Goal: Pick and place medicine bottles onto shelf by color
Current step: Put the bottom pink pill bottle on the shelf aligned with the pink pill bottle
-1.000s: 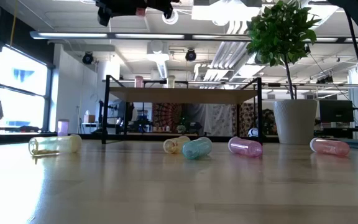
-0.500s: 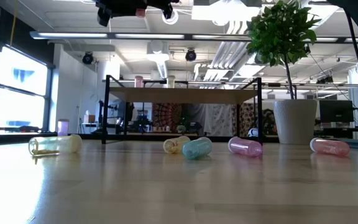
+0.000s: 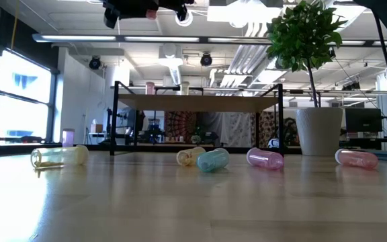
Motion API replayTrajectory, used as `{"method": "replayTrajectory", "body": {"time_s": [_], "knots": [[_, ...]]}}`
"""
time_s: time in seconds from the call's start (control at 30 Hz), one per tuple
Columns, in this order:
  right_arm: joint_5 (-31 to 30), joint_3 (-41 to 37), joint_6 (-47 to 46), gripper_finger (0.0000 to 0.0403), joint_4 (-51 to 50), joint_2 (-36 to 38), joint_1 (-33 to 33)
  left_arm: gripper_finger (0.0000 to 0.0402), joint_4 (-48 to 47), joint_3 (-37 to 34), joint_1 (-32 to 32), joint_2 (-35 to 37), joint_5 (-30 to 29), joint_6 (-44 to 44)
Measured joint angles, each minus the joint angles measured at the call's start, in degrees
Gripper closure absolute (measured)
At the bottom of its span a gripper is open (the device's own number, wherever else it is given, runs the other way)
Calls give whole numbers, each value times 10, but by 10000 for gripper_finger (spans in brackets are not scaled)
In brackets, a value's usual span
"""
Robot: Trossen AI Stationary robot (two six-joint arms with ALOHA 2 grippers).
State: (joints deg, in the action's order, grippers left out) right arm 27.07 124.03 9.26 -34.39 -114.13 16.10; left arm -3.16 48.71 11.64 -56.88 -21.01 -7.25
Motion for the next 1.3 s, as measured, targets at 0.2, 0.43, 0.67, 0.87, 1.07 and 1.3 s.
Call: {"method": "replayTrajectory", "body": {"time_s": [0.2,0.43,0.67,0.87,1.07,1.3], "knots": [[0,0,0,296,-1,0,3,239,-1,0,0,0,-2,0],[-1,0,-2,296,-1,1,19,161,-15,0,0,0,6,-4],[-2,0,1,297,-6,25,51,145,-31,0,0,1,-14,-31],[-5,0,19,297,-24,61,83,145,-38,0,0,19,-60,-31],[-5,0,21,297,-66,73,109,145,-50,0,0,48,-93,-31],[-4,-70,-33,297,-18,72,110,145,-80,0,0,78,-103,-30]]}}
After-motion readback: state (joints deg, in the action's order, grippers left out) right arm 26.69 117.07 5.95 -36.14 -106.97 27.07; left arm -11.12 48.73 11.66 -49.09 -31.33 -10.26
